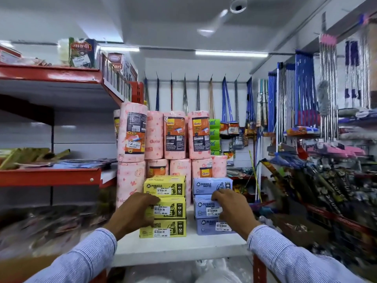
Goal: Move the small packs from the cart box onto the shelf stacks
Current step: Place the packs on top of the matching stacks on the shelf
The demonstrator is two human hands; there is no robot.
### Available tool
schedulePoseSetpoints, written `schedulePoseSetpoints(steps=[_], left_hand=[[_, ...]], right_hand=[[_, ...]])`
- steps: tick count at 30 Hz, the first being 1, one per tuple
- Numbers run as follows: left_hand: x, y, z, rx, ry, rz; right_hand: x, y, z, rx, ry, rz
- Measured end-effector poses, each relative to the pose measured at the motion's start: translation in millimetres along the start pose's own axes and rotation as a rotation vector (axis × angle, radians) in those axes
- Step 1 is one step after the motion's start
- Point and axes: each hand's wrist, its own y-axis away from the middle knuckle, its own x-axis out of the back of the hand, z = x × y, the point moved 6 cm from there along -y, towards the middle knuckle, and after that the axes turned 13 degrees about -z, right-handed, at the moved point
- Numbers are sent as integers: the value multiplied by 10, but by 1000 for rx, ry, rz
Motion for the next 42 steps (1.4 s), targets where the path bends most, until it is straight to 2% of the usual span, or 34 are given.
schedulePoseSetpoints(steps=[5, 10, 19, 23, 27, 29, 34, 42], left_hand=[[2, -12, -1, -2, 42, -20], [-71, -12, 2, 71, 102, -28], [-108, 33, 83, 111, 69, 2], [-180, 113, 157, 46, -27, 7], [-316, 408, 468, -112, -164, 127], [-489, 622, 653, -175, -192, 136], [-1091, 1209, 895, -191, -85, 47], [-2745, 2307, 1184, -168, 140, -332]], right_hand=[[-5, -1, 16, -14, -28, -1], [-10, 41, 14, -26, -60, 16], [-71, 112, -32, -38, -56, 41], [-117, 218, -97, -25, -27, 60], [-181, 522, -230, -3, -61, 78], [-268, 764, -326, 15, -64, 64], [-739, 1506, -479, 33, -81, -69], [-2404, 2866, -642, -1, -266, -515]])
